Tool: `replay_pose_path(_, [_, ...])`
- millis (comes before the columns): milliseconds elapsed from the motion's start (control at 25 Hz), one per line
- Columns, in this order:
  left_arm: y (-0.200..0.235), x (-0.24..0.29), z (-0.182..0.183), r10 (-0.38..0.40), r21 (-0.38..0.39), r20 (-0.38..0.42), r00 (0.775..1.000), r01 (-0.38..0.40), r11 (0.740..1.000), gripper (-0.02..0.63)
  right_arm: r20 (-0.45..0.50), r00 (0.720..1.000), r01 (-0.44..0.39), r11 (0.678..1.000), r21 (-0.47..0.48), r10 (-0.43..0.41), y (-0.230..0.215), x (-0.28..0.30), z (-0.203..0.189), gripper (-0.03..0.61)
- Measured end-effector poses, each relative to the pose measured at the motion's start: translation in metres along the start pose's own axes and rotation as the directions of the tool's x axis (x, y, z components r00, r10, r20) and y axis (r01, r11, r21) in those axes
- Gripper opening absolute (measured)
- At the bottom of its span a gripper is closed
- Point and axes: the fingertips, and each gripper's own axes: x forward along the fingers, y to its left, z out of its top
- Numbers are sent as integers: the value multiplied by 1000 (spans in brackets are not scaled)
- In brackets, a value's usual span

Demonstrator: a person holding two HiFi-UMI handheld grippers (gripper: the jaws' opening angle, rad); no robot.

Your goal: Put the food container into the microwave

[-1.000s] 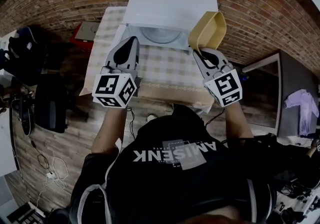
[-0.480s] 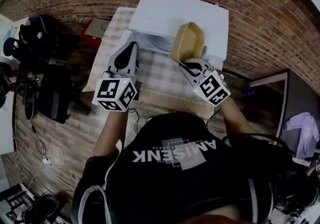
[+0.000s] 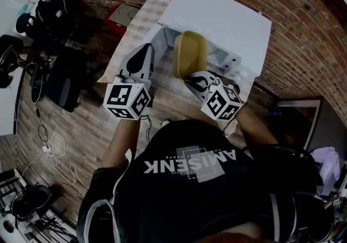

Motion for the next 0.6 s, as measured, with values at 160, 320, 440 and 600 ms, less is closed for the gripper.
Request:
replay_pose_path(160, [11, -8, -6, 30, -7, -17, 999, -31, 1000, 12, -3, 997, -80, 996, -26, 80, 13, 26, -1, 43])
replay_pose_path(320, [17, -15, -12, 41, -14, -24, 999, -42, 999, 12, -26, 989, -143, 989, -25, 143, 21, 49, -12, 43])
replay_pose_path(440, [18, -18, -16, 40, -10, -24, 999, -40, 999, 12, -49, 986, -160, 987, -21, 159, 22, 61, -23, 43])
replay_pose_path(600, [23, -20, -19, 50, -16, -40, 998, -51, 999, 11, -101, 981, -167, 986, 9, 167, 16, 74, -40, 43])
